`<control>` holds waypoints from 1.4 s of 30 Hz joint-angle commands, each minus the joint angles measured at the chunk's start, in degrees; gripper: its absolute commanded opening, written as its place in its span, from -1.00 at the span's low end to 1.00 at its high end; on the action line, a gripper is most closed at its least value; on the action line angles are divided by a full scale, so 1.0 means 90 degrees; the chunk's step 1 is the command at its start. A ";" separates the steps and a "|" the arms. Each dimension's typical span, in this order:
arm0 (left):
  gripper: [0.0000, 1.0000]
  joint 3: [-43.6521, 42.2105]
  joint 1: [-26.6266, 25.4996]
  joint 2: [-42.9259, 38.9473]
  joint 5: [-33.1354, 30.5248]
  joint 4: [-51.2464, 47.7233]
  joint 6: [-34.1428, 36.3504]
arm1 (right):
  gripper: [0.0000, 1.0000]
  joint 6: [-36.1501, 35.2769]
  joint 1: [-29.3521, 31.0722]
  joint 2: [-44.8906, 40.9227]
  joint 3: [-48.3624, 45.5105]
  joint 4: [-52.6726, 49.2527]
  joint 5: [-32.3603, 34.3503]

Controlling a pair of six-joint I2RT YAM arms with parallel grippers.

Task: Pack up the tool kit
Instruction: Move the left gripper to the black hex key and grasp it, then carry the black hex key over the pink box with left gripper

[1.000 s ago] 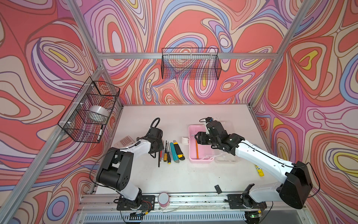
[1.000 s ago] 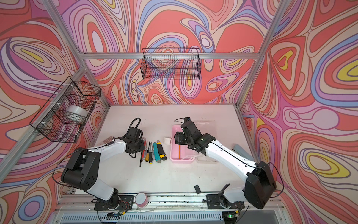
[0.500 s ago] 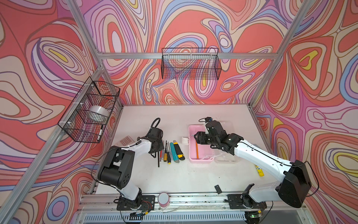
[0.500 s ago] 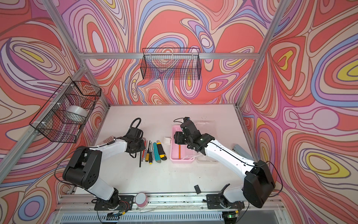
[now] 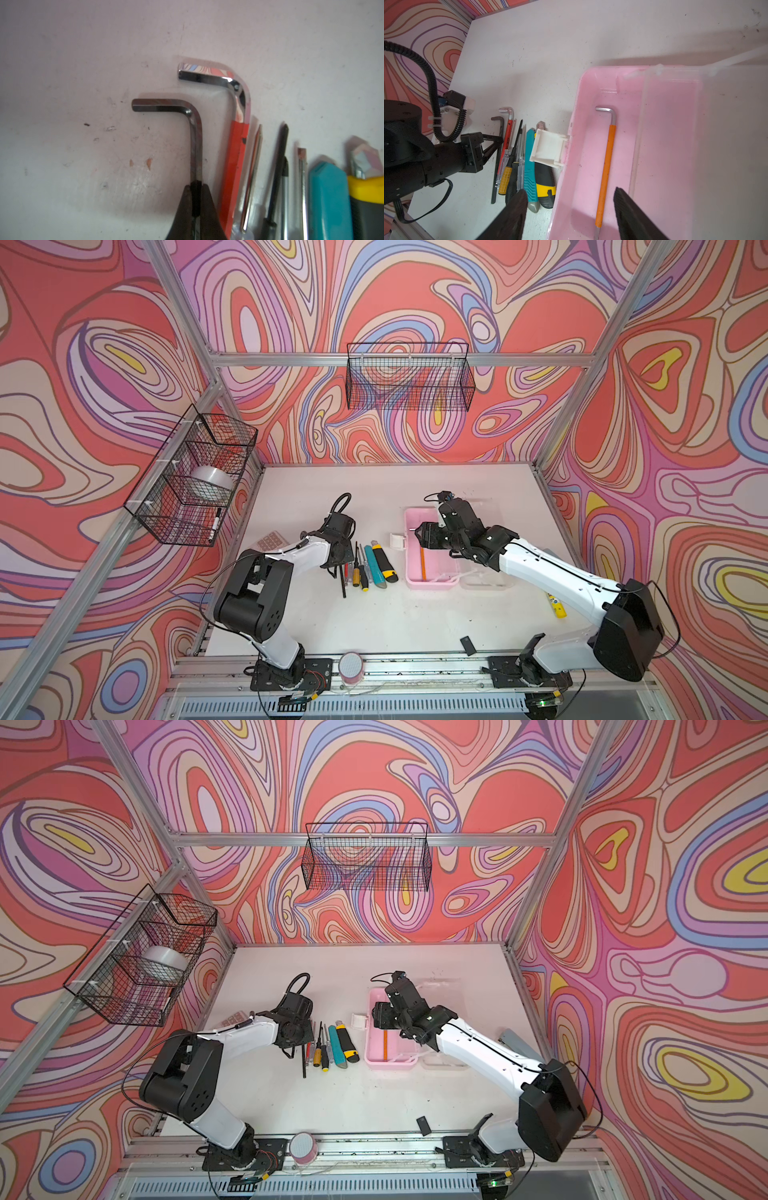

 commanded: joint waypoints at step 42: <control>-1.00 0.3890 -0.2570 0.1056 0.1007 -0.0178 -0.1227 | 0.42 -0.0072 -0.0122 -0.1343 -0.0086 -0.0519 0.0710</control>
